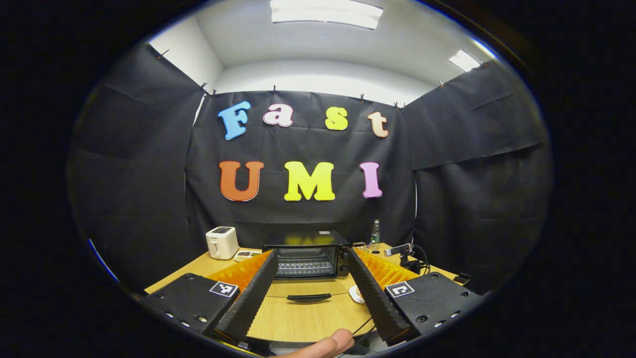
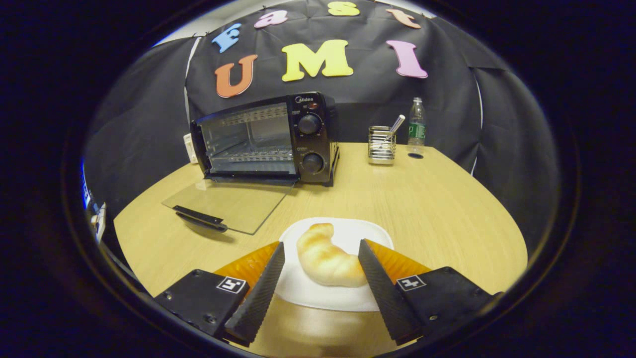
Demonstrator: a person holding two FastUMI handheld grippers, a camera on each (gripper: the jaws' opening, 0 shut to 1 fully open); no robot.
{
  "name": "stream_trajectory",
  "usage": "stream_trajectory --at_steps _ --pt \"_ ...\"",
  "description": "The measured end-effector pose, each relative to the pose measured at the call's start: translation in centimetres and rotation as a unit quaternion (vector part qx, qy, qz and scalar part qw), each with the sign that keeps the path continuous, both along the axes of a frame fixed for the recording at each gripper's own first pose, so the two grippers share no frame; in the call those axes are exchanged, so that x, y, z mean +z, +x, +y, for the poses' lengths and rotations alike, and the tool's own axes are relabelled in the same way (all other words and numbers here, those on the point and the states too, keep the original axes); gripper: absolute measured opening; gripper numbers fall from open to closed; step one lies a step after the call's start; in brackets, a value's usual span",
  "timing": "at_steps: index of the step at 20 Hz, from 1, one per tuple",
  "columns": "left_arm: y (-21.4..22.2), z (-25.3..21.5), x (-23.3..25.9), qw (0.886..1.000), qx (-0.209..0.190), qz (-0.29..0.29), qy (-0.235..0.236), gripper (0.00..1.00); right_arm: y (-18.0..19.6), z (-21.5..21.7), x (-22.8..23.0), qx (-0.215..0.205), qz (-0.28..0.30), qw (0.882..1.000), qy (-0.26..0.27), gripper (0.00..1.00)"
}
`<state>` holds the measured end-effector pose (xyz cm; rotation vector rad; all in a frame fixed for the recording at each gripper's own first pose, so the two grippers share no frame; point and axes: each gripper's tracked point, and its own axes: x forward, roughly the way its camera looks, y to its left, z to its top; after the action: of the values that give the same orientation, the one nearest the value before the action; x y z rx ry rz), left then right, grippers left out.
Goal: Open the electric oven with the left hand, put the food in, and close the electric oven.
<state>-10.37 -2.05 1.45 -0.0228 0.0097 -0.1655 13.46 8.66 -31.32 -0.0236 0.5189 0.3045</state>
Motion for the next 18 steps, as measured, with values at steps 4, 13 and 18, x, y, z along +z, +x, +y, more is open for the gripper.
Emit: stream_trajectory --at_steps 4,13,18 --pt "0.5 0.2 -1.2 1.000 -0.002 0.018 -0.008 0.92 0.3 0.4 -1.4 0.009 0.017 0.996 -0.091 0.89" --pt "0.5 -0.1 -2.5 1.000 -0.009 0.029 0.002 0.92 -0.6 0.8 0.1 -0.002 0.017 0.999 -0.040 0.54" --pt "0.5 0.8 -2.7 1.000 -0.001 0.029 -0.002 0.92 -1.9 1.7 1.9 0.004 0.020 0.999 0.025 0.47"
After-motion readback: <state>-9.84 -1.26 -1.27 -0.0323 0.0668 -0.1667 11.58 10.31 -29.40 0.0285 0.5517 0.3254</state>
